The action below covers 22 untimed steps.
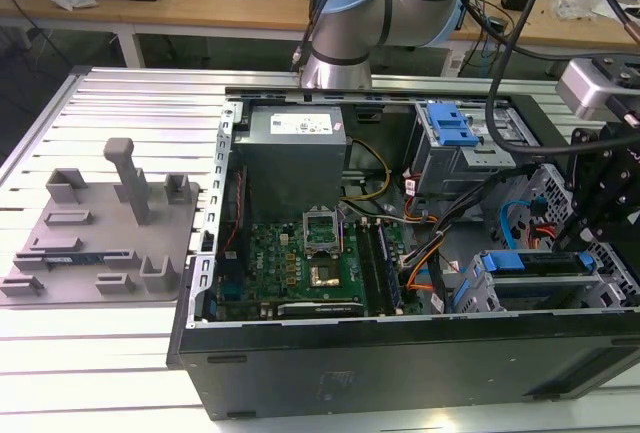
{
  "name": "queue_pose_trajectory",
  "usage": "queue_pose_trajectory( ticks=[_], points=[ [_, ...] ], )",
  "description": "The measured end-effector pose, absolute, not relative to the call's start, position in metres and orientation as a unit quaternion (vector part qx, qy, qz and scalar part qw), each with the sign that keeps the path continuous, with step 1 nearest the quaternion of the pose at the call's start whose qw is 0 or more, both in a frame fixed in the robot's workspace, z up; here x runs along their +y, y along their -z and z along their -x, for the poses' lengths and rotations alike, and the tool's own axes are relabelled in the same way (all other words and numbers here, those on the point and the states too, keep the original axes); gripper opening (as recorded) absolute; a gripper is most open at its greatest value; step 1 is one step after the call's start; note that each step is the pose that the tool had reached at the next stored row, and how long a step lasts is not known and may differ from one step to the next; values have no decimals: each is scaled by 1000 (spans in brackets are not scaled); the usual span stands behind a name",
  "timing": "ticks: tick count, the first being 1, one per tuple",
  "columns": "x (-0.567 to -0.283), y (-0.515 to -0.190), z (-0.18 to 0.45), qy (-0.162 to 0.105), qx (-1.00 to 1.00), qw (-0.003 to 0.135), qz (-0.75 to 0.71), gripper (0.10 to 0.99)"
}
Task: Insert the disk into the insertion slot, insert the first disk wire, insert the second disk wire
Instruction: 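Insert the first disk wire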
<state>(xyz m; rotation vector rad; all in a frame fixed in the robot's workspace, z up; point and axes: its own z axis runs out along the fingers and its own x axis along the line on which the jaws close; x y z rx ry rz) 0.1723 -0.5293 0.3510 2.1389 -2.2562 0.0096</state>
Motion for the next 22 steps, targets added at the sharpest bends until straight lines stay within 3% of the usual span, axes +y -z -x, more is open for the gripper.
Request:
queue_pose_trajectory(
  ticks=[22],
  points=[
    [-530,-346,-172,-3,-727,16,-686,169]
  ],
)
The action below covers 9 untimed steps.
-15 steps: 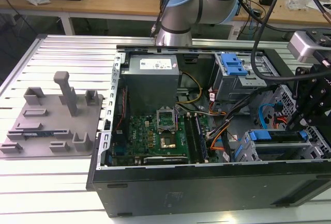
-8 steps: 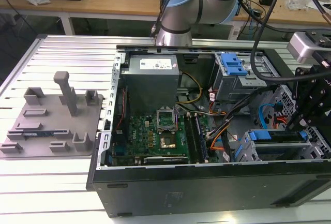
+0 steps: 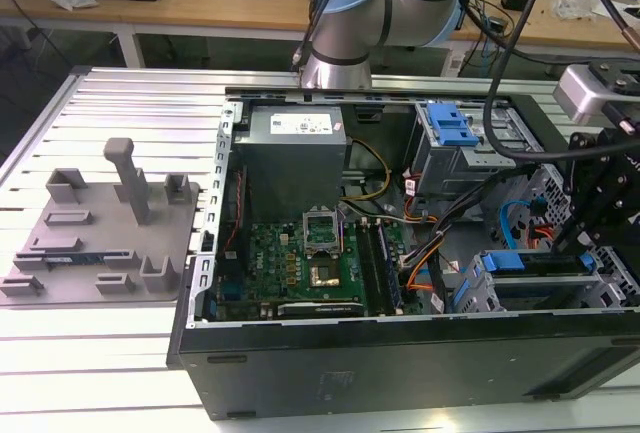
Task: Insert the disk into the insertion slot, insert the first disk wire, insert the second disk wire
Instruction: 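Insert the first disk wire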
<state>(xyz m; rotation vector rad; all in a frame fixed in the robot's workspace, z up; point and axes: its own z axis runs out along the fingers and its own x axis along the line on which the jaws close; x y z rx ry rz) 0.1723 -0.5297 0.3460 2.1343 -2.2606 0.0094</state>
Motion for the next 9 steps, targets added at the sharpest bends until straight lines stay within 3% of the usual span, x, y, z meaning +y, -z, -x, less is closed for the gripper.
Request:
queue_pose_trajectory(
  ticks=[9],
  points=[
    [-530,-342,-172,-3,-727,16,-686,169]
  ],
)
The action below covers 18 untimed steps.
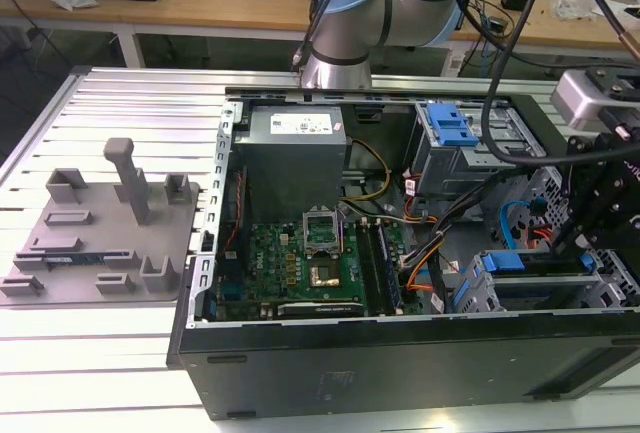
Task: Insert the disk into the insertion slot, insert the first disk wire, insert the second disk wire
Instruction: 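Insert the first disk wire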
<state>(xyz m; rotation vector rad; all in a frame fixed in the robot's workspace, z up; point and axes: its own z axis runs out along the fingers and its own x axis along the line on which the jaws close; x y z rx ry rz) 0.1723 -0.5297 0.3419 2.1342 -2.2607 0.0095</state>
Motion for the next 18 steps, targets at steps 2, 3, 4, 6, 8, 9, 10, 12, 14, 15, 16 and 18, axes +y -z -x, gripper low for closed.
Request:
queue_pose_trajectory(
  ticks=[2,3,4,6,8,9,10,12,14,15,16,18],
  points=[
    [-530,-341,-172,-3,-727,16,-686,169],
    [-530,-341,-172,-3,-727,16,-686,169],
    [-530,-341,-172,-3,-727,16,-686,169],
    [-530,-340,-172,-3,-727,16,-686,169],
    [-530,-339,-172,-3,-727,16,-686,169],
    [-530,-339,-172,-3,-727,16,-686,169],
    [-530,-339,-172,-3,-727,16,-686,169],
    [-530,-339,-172,-3,-727,16,-686,180],
    [-530,-340,-172,-3,-727,16,-686,302],
    [-530,-345,-172,-3,-727,16,-686,302],
    [-530,-348,-172,-3,-727,17,-686,302],
    [-527,-358,-172,-4,-727,17,-686,302]
  ],
)
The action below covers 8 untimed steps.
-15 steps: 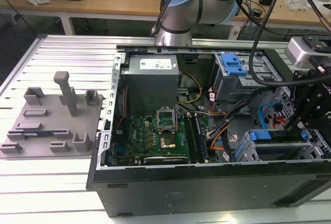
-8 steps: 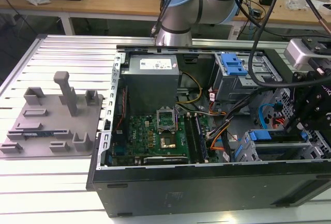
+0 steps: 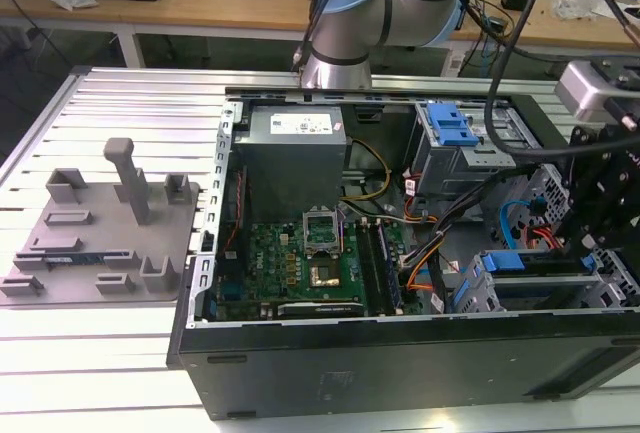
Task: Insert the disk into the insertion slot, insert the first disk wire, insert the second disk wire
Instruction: 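Insert the first disk wire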
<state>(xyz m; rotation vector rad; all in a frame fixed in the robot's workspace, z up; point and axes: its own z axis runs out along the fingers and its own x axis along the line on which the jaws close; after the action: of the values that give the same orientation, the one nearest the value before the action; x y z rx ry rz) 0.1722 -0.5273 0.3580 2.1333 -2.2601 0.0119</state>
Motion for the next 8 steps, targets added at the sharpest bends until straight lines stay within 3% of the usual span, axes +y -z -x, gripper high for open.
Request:
queue_pose_trajectory(
  ticks=[8],
  points=[
    [-523,-386,-172,-6,-727,18,-686,302]
  ],
)
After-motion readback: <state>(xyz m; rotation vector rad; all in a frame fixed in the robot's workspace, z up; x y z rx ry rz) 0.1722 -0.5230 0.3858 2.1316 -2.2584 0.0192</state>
